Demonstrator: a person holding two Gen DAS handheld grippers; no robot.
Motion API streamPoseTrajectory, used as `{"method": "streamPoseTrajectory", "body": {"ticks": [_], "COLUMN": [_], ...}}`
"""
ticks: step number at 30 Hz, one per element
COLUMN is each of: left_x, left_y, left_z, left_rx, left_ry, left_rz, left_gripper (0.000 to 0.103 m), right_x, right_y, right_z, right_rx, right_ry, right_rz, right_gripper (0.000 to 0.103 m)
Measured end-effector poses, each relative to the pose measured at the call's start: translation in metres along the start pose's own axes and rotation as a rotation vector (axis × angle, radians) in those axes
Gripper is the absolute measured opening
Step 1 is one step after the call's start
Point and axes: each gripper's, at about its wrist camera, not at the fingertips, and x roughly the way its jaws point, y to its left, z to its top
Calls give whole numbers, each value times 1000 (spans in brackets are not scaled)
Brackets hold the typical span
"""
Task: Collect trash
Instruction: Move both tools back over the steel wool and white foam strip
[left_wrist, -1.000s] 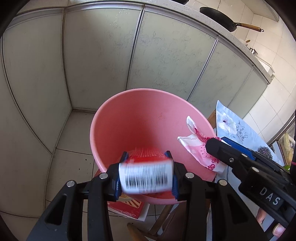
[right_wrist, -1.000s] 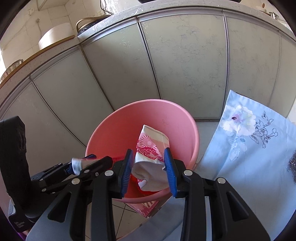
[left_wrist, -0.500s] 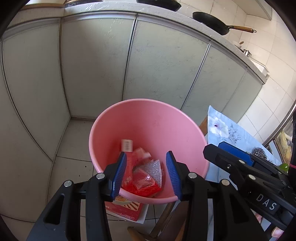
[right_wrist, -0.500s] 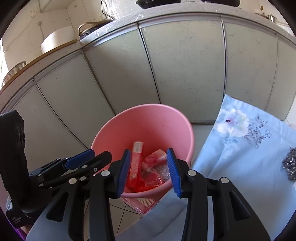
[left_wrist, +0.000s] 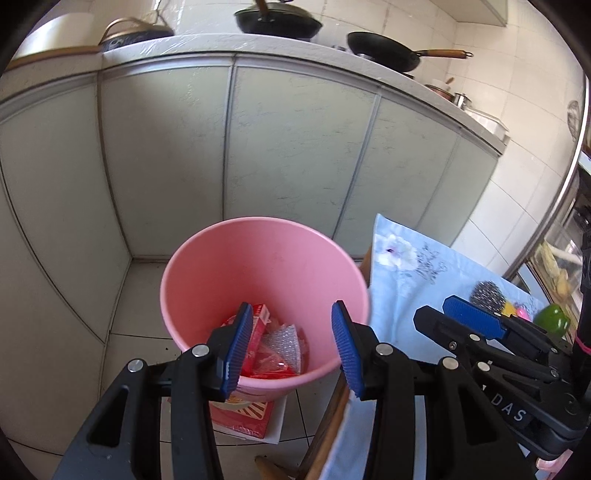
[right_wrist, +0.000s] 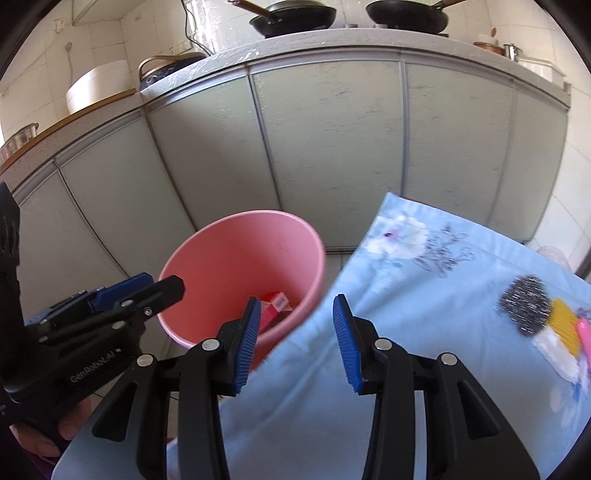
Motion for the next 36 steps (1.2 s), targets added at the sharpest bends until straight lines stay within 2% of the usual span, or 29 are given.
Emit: {"method": "streamPoseTrajectory", "body": {"ticks": [4,18,24,36], "left_x": [-7,-16,-11,12], "left_y": [-15,-62,-86,-127], "left_z": [-4,-19,-28,-46], "left_rx": [27,115,166,252], "left_ry": [4,40,71,143], "left_rz": [-18,-72,-99,-149], "left_gripper": [44,44,44,44], "right_x": [-15,-48,-57,-93], "right_y": [-7,-50,-83,-175], "right_z": [-9,-41,-59,-109], "right_rx": [3,94,153,314], "right_ry": [-8,-5,10,27], "right_rz": [-48,-123,-170,-291], "right_gripper": [41,41,41,41]}}
